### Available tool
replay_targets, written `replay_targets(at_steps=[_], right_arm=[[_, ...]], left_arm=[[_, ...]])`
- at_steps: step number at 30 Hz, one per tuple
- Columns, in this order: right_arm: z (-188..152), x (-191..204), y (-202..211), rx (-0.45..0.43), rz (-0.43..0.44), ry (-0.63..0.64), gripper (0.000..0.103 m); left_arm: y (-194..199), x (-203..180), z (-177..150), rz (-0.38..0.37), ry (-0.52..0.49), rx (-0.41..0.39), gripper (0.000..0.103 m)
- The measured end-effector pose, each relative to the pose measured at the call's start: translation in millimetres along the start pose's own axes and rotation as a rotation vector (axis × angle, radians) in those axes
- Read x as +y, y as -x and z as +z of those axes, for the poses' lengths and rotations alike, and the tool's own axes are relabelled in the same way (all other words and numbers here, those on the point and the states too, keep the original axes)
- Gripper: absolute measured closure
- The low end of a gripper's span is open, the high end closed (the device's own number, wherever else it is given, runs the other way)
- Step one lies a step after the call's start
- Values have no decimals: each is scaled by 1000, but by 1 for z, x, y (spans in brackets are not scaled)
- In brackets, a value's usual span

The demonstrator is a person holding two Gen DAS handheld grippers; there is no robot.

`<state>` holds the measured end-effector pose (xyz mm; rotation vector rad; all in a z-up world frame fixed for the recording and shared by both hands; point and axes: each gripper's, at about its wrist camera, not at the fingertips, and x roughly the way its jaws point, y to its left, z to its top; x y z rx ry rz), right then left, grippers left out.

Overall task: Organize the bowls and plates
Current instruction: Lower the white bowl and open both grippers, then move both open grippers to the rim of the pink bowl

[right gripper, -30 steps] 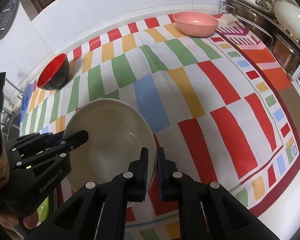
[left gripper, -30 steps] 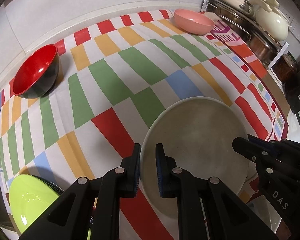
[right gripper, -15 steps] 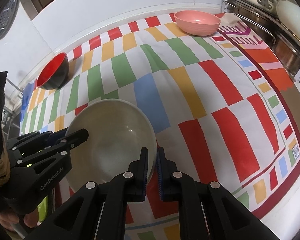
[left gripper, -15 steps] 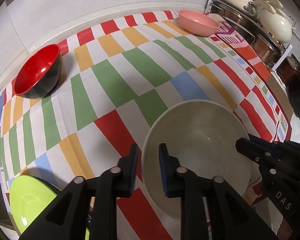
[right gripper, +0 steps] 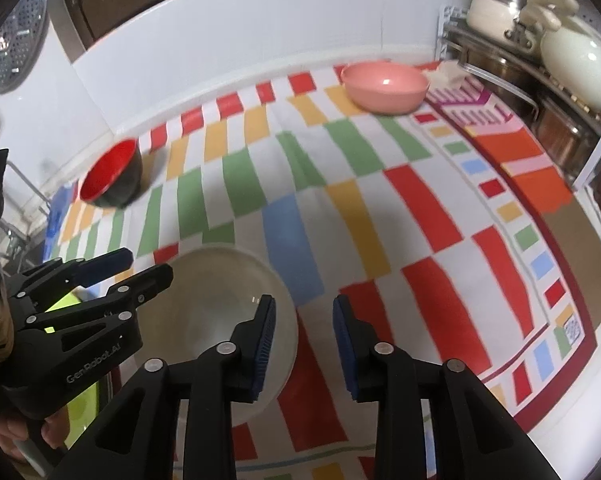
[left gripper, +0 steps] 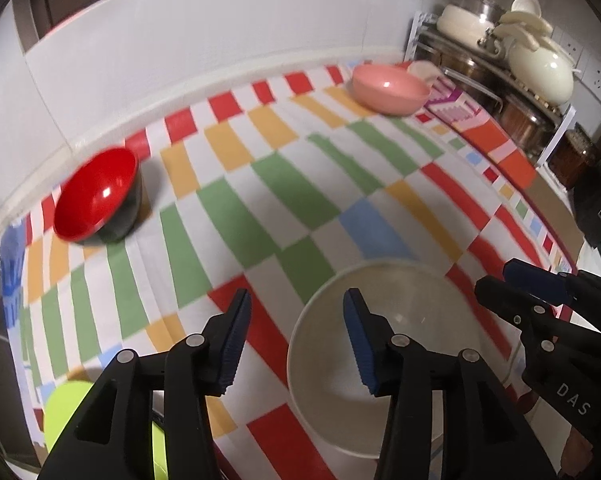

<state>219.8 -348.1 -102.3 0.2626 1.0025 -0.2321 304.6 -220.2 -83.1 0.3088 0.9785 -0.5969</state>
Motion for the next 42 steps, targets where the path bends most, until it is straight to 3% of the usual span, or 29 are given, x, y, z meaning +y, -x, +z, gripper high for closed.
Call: replay_targets(at_steps=[14, 29, 42], right_arm=[[56, -37, 25, -198, -68, -25, 68], [125, -68, 17, -277, -92, -14, 68], [182, -99, -22, -281, -108, -58, 68]], left_arm=[[17, -18, 73, 25, -56, -137, 51], [-2, -40, 146, 29, -75, -198, 50], [-58, -43, 209, -2, -116, -188, 50]])
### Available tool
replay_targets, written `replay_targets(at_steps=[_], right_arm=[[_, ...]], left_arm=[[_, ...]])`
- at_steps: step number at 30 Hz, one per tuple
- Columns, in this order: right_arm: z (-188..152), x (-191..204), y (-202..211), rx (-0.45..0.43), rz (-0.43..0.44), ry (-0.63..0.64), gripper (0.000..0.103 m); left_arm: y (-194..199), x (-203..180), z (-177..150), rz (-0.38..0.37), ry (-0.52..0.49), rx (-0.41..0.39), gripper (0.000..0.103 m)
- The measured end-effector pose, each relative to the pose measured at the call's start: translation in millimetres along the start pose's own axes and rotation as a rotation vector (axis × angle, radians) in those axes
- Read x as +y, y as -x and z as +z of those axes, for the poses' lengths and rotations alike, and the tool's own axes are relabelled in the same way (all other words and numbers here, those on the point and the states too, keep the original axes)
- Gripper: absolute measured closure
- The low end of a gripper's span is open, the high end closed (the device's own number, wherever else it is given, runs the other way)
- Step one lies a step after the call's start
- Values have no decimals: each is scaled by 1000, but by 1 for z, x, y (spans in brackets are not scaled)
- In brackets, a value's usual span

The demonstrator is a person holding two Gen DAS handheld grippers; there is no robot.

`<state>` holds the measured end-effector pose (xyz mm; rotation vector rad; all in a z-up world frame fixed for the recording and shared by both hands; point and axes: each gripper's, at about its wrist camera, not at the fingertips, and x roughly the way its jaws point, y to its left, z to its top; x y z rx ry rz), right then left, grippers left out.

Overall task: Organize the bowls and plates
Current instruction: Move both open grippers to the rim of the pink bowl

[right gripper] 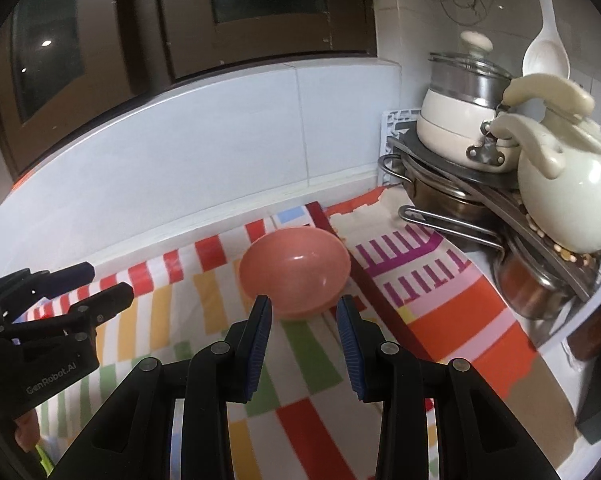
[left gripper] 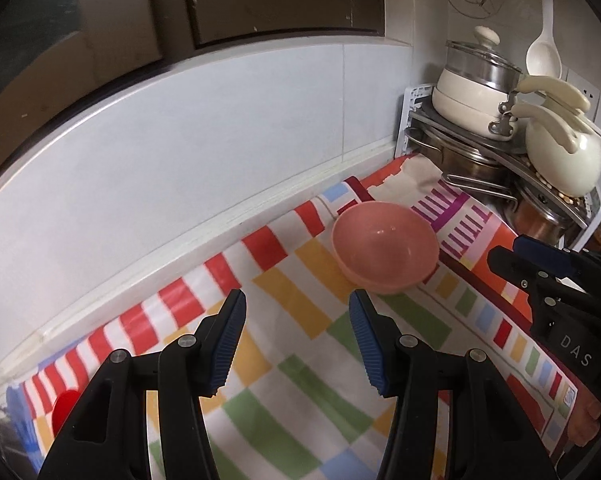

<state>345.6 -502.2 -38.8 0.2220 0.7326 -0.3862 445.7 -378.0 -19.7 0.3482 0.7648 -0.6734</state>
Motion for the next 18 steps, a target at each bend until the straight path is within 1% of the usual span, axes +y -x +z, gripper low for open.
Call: replay_targets(at_steps=[5, 12, 18], right_arm=[[9, -13, -31, 21, -8, -32, 68], [14, -31, -73, 66, -19, -79, 68], [15, -42, -105, 106, -23, -112, 68]], left_arm=[[-36, 1, 15, -25, -14, 17, 50], [-89, -4, 30, -29, -49, 57, 50], [-122, -10, 40, -34, -68, 76, 50]])
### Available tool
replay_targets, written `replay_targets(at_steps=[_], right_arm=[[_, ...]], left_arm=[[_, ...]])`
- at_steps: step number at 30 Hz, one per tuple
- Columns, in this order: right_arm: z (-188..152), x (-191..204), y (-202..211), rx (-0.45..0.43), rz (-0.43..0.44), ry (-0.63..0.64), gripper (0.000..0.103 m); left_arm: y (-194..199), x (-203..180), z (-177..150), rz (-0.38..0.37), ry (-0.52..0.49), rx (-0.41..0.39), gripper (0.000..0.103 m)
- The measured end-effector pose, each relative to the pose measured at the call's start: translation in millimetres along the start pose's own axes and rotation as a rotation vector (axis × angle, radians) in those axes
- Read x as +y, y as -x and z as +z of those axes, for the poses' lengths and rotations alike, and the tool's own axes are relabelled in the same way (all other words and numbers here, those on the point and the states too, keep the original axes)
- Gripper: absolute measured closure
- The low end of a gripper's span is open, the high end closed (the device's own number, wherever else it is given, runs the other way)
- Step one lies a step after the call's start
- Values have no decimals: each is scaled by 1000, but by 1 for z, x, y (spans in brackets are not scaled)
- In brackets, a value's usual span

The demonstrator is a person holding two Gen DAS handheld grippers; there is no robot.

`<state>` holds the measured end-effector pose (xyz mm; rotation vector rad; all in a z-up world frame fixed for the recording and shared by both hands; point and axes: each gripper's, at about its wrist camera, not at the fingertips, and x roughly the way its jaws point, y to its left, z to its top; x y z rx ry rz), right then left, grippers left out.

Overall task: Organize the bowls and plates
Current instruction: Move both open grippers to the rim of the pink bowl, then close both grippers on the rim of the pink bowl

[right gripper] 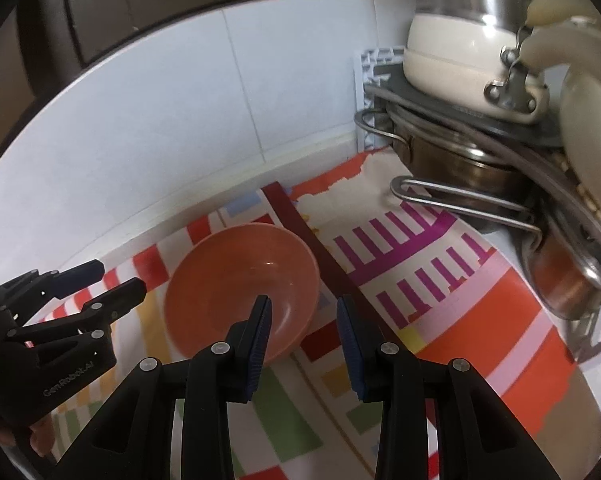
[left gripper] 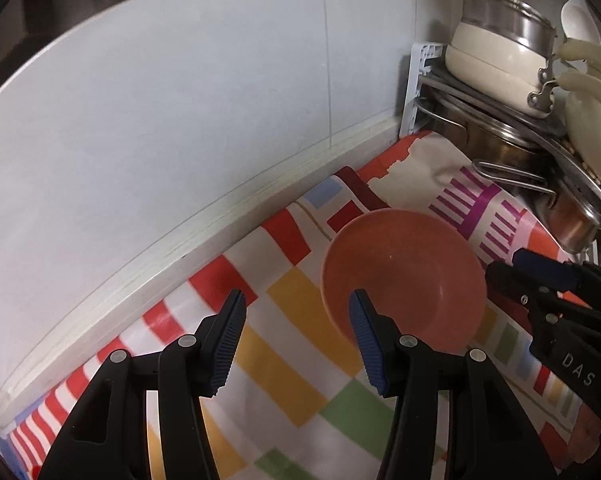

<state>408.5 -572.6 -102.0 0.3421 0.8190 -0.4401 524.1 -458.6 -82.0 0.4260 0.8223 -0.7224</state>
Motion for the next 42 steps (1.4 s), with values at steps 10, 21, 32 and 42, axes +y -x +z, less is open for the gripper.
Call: replay_targets(at_steps=[10, 21, 32, 42], right_arm=[[5, -10, -37, 67, 8, -42, 69], [6, -9, -61, 113, 6, -38, 83], [8, -3, -59, 97, -22, -24, 90], [8, 3, -35, 80, -10, -34, 91]], left_arm=[[-39, -12, 13, -24, -13, 41, 55], [-76, -17, 3, -61, -5, 130, 82], [-72, -20, 5, -73, 9, 132, 89], [-37, -18, 4, -65, 18, 110, 89]])
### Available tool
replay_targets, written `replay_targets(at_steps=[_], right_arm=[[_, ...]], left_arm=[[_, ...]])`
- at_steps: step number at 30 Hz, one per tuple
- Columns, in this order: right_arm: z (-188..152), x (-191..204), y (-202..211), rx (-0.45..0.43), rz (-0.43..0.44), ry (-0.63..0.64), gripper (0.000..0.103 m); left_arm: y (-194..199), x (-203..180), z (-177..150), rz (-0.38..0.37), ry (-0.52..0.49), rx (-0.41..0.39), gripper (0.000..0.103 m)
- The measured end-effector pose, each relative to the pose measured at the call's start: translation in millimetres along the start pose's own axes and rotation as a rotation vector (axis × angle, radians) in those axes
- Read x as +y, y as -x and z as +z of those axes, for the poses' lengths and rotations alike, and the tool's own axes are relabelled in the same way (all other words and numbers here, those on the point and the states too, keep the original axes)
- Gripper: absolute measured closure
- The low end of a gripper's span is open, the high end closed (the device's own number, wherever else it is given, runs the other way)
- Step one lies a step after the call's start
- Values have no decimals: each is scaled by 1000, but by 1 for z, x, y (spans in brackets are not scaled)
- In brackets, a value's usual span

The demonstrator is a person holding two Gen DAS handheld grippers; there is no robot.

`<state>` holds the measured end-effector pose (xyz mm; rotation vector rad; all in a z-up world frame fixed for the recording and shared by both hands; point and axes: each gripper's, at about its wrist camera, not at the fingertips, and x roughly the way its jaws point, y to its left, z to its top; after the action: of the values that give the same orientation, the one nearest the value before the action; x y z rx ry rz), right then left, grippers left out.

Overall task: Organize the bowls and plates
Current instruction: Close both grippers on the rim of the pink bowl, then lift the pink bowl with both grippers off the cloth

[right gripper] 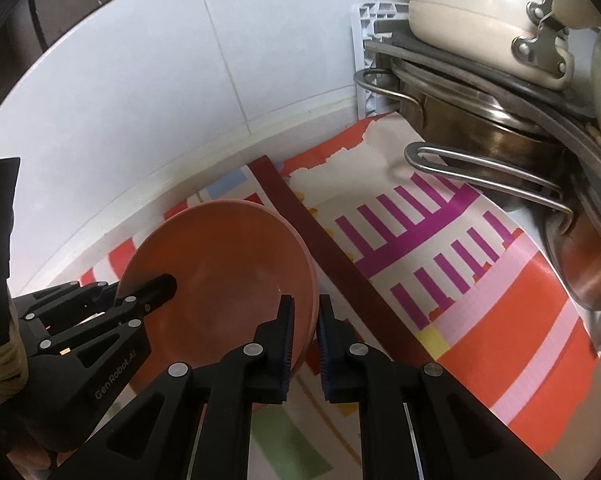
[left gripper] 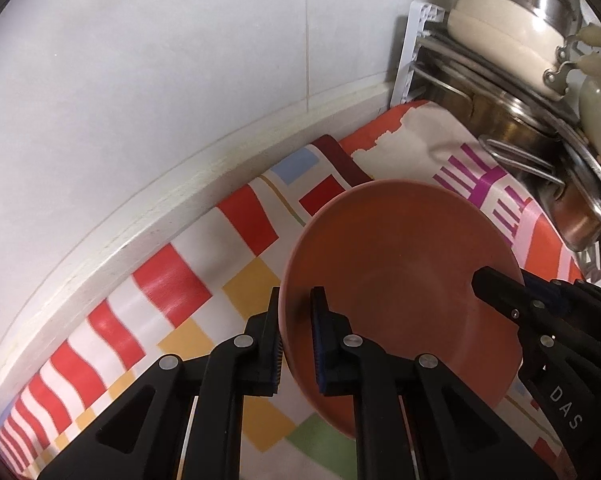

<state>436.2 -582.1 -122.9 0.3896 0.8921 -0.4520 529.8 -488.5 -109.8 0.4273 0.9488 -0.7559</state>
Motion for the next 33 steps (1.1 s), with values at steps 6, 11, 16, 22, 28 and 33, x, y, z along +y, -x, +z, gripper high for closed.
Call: replay_targets(at_steps=[6, 11, 16, 22, 28, 33], right_arm=[[-9, 13, 32, -21, 11, 15, 91], [-20, 24, 62, -35, 30, 33, 91], [-34, 33, 93, -53, 45, 51, 91], [-55, 42, 123, -64, 66, 74, 91], [-80, 55, 148, -72, 77, 101, 91], [-104, 66, 169, -80, 73, 120, 91]], left_arm=[[37, 3, -13, 19, 6, -28, 89], [72, 6, -29, 37, 22, -51, 89], [105, 4, -49, 57, 44, -65, 89], [138, 3, -77, 72, 60, -79, 89], [166, 1, -107, 78, 80, -91, 89], [181, 2, -128, 77, 94, -98, 89]])
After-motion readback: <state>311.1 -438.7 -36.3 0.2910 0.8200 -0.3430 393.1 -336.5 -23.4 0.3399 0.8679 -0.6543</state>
